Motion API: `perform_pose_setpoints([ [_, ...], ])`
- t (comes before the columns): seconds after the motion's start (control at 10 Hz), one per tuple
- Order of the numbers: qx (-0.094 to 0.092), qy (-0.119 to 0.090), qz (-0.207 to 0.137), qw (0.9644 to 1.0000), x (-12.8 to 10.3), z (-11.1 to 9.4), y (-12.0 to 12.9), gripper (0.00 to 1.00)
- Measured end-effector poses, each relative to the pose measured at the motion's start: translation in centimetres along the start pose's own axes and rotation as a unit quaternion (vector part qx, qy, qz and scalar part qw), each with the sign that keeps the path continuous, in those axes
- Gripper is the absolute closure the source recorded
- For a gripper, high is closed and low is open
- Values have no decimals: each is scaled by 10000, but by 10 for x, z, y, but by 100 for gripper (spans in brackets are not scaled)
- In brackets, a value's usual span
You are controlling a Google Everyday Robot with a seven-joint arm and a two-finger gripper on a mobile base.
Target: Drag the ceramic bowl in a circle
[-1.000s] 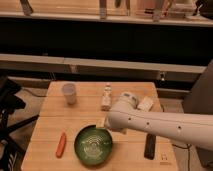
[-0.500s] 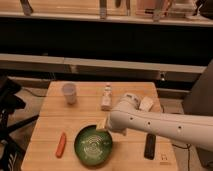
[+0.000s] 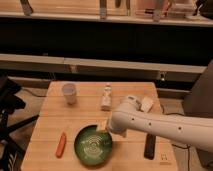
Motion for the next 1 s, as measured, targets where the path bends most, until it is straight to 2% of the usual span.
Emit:
perform_pose_setpoints([
  [0.2,38,-73,35,10000,-3,10,10,20],
  [1.0,147,-242,-41,9996,-10,40,20,20],
])
